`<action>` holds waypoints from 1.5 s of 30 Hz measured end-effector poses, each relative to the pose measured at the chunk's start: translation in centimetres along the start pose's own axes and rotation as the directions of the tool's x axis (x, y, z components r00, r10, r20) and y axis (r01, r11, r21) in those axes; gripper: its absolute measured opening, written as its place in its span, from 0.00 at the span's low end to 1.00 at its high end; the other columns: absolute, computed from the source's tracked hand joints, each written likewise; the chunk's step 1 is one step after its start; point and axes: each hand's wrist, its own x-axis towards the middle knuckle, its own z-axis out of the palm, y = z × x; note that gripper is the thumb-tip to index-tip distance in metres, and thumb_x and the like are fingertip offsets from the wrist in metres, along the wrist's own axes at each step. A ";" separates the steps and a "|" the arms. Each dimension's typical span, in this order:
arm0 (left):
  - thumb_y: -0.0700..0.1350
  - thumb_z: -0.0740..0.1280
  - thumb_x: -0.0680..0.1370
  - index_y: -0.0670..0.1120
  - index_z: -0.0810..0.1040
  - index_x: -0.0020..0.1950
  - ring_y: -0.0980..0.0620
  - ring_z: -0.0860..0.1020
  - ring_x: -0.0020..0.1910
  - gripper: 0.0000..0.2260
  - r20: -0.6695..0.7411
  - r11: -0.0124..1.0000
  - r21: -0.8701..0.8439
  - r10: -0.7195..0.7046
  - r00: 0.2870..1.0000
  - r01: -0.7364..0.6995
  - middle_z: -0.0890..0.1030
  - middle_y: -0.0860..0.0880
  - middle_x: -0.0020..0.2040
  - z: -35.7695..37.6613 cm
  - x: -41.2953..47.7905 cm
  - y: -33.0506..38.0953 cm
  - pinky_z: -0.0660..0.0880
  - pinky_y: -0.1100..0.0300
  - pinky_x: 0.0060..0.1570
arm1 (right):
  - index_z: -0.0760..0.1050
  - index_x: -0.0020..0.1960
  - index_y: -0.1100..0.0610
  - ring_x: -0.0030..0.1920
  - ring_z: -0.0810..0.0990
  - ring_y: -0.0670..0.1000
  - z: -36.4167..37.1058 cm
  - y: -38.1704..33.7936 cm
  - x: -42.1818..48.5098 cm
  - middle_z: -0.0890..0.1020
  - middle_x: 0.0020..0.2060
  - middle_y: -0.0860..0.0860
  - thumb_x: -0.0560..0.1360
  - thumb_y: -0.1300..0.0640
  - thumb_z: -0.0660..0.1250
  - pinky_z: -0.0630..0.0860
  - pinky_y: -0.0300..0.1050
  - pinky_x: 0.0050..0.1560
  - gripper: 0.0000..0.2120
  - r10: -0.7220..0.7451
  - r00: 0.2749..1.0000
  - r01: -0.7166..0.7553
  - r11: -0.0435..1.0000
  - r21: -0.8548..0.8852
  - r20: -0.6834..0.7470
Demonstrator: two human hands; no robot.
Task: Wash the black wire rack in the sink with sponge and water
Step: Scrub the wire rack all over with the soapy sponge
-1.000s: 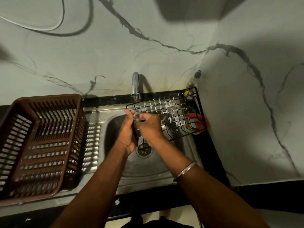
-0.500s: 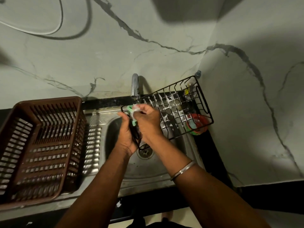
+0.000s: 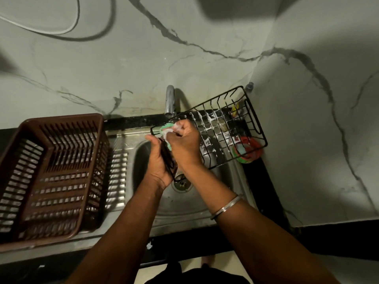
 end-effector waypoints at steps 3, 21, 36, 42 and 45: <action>0.77 0.70 0.65 0.45 0.85 0.64 0.45 0.85 0.59 0.42 -0.001 1.000 0.015 0.007 1.000 -0.007 0.87 0.43 0.57 0.5 -0.3 -0.1 0.85 0.52 0.54 | 0.76 0.51 0.58 0.49 0.88 0.55 0.2 -0.1 -0.4 0.87 0.48 0.57 0.75 0.70 0.73 0.86 0.52 0.48 0.11 0.046 0.999 -0.046 0.998 0.038 0.001; 0.78 0.74 0.62 0.44 0.80 0.69 0.38 0.80 0.69 0.49 0.062 0.998 0.002 0.064 0.996 -0.064 0.83 0.39 0.64 -0.6 0.3 0.4 0.77 0.41 0.68 | 0.83 0.60 0.54 0.50 0.83 0.52 -1.6 -0.8 -0.4 0.84 0.52 0.50 0.75 0.68 0.74 0.85 0.51 0.49 0.17 0.027 0.993 0.053 0.775 -0.630 0.118; 0.78 0.76 0.58 0.47 0.80 0.68 0.45 0.86 0.54 0.48 0.054 0.993 0.052 0.101 0.993 -0.103 0.87 0.44 0.53 -0.4 0.2 2.1 0.83 0.49 0.50 | 0.84 0.51 0.56 0.50 0.82 0.52 -2.3 -1.5 -0.6 0.84 0.48 0.52 0.70 0.70 0.74 0.80 0.44 0.49 0.13 0.171 0.938 0.146 0.593 -0.792 0.301; 0.76 0.78 0.61 0.46 0.77 0.69 0.46 0.86 0.55 0.47 0.061 0.986 0.084 0.137 0.989 -0.141 0.86 0.44 0.56 -0.2 0.6 2.5 0.83 0.51 0.52 | 0.81 0.45 0.54 0.44 0.82 0.48 -3.0 -2.4 -0.2 0.83 0.43 0.49 0.71 0.71 0.73 0.74 0.37 0.39 0.13 0.226 0.906 0.152 0.615 -0.773 0.358; 0.74 0.79 0.63 0.46 0.77 0.69 0.44 0.85 0.56 0.45 0.078 0.988 0.074 0.130 0.988 -0.136 0.86 0.44 0.57 -0.5 0.6 2.9 0.83 0.50 0.53 | 0.83 0.46 0.55 0.45 0.84 0.49 -2.9 -3.2 -0.1 0.85 0.44 0.51 0.70 0.71 0.73 0.82 0.44 0.46 0.13 0.317 0.857 0.096 0.675 -0.731 0.405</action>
